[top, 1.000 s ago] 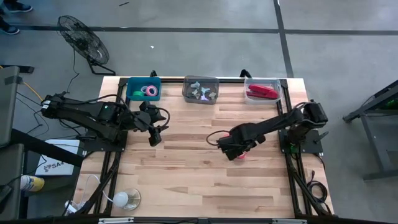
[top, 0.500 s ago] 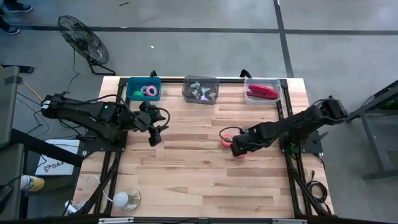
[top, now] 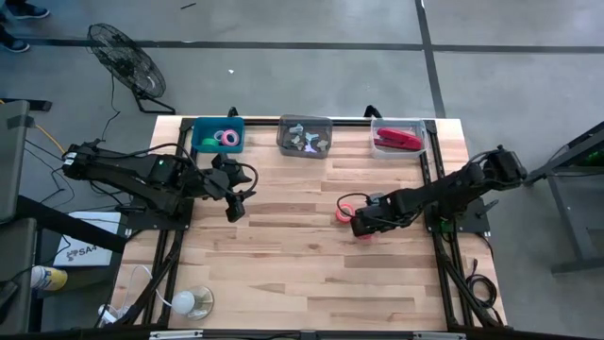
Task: Pick and place Stapler, Stapler remover, tape
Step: Put the red tape into the blue bin, then put the orange tape into the blue bin
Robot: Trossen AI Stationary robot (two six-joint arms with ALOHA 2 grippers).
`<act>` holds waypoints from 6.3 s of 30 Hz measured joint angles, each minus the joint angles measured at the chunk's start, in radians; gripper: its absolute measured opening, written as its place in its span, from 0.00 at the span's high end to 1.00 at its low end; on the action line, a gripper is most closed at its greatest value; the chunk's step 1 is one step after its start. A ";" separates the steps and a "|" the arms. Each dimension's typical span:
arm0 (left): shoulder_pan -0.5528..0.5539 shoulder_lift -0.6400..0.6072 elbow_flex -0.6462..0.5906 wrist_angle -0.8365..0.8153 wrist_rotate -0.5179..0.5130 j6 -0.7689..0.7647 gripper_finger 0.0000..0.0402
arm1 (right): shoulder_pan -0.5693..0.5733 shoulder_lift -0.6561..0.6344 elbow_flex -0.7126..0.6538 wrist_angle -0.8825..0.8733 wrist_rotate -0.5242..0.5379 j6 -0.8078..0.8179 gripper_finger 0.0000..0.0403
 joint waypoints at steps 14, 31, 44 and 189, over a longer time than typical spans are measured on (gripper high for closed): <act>0.000 0.000 0.000 0.000 0.000 -0.005 0.55 | 0.000 0.049 0.001 -0.025 0.006 -0.047 0.84; 0.000 0.000 0.000 0.130 0.056 -0.021 0.55 | 0.000 0.048 0.199 0.002 0.252 -0.393 0.92; 0.000 0.000 0.000 0.464 0.107 0.063 0.55 | -0.043 0.048 0.600 0.029 0.492 -1.020 0.92; 1.062 0.609 0.094 0.001 0.248 -0.019 0.76 | -0.205 -0.202 0.860 -0.118 0.461 -1.363 0.39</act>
